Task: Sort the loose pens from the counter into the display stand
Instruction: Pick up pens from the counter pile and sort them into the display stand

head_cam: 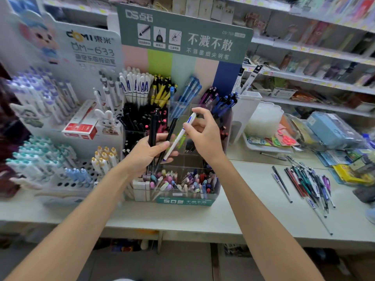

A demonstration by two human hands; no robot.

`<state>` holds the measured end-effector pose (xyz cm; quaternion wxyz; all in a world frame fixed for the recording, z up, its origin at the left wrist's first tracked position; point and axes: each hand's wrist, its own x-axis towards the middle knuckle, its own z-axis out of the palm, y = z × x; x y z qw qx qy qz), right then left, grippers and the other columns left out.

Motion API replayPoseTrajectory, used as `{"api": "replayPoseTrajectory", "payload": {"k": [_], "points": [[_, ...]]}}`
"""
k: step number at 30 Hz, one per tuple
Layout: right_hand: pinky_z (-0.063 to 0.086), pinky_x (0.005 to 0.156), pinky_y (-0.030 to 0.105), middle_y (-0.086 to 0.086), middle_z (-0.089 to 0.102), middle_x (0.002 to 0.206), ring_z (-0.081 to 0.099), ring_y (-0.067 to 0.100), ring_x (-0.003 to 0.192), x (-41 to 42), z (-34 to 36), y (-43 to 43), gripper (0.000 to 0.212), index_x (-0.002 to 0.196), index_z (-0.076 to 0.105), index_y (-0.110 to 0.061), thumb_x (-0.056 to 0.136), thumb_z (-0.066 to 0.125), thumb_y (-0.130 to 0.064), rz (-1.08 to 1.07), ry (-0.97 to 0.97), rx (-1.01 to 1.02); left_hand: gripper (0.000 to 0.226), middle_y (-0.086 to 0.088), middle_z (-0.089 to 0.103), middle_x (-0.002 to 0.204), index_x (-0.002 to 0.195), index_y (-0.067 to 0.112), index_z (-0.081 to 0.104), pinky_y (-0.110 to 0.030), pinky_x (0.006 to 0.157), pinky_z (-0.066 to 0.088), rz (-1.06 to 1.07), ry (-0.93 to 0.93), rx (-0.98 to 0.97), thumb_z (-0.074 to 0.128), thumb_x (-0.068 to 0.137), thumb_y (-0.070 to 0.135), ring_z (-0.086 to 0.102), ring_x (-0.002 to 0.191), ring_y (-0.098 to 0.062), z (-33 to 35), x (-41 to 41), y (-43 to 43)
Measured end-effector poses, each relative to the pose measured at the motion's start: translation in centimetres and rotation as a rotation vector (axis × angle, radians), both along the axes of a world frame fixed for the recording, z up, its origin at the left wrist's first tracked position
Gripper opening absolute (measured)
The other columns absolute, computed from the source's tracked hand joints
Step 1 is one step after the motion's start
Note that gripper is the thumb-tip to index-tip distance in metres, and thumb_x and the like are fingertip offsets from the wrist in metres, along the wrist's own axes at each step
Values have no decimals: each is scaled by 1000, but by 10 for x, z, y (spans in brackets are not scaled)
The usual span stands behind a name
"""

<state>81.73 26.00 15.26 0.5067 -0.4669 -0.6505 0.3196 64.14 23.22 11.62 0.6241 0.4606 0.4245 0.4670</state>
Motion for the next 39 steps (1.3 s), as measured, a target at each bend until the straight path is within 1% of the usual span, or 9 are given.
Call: {"api": "replayPoseTrajectory", "payload": {"k": [3, 9, 14, 21, 24, 26, 30, 33, 39], "points": [[59, 78, 47, 9, 69, 92, 71, 20, 84, -17, 3, 5, 31, 116, 51, -18, 90, 67, -9, -20, 43, 38, 28, -13, 73, 109, 128, 7, 57, -35, 80, 61, 191, 21, -10, 49, 101, 7, 73, 95, -26, -3, -28, -3], [47, 68, 13, 2, 63, 87, 61, 6, 73, -35, -19, 1, 32, 123, 50, -11, 93, 63, -7, -113, -125, 212, 26, -13, 72, 104, 125, 15, 59, -35, 81, 61, 317, 20, -17, 49, 102, 8, 71, 87, -21, -14, -66, -12], [55, 82, 35, -2, 55, 103, 62, 18, 88, -22, -65, -11, 32, 123, 48, -19, 94, 62, -10, -255, -169, 179, 28, -11, 74, 106, 127, 15, 59, -34, 78, 60, 207, 2, -21, 50, 102, 12, 71, 81, -19, -28, -69, -18], [53, 86, 37, 5, 65, 102, 61, 19, 92, -25, -101, -11, 25, 121, 59, -9, 96, 59, -11, -97, -453, -47, 23, -3, 74, 110, 121, 18, 61, -24, 67, 57, 50, 47, -20, 49, 102, 14, 70, 78, -16, -34, -61, -24], [46, 102, 40, 8, 62, 123, 55, 20, 115, -29, -96, -13, 34, 130, 60, -10, 96, 56, -11, -121, -512, 13, 22, -6, 74, 109, 119, 14, 61, -25, 67, 57, 26, 35, -38, 48, 102, 14, 69, 77, -16, -33, -61, -24], [46, 102, 36, 4, 63, 121, 56, 17, 113, -34, -76, -15, 36, 131, 59, -10, 95, 56, -12, -147, -423, 112, 22, -6, 75, 101, 120, 16, 61, -26, 68, 57, -2, 32, -44, 48, 102, 16, 67, 75, -15, -30, -59, -22], [55, 80, 26, -5, 66, 97, 64, 10, 86, -54, -21, -12, 42, 135, 57, -17, 95, 64, -27, 121, -173, -145, 25, -5, 64, 81, 120, 17, 61, -24, 57, 50, -135, -31, -40, 53, 96, 22, 55, 62, -11, -22, -49, -16], [55, 70, 23, 2, 70, 88, 66, 8, 70, -58, -8, -4, 43, 135, 56, -12, 93, 66, -16, 140, -108, -127, 21, -5, 62, 78, 114, 11, 61, -21, 52, 45, -150, 37, -1, 50, 99, 21, 52, 59, -10, -15, -44, -12], [57, 78, 31, 11, 69, 108, 69, 14, 84, -59, 9, 4, 54, 137, 48, -26, 88, 72, -28, 250, -64, -166, 25, -3, 61, 68, 98, 5, 62, -20, 46, 36, -161, 234, 65, 49, 101, 26, 43, 47, -12, -5, -47, -9]]}}
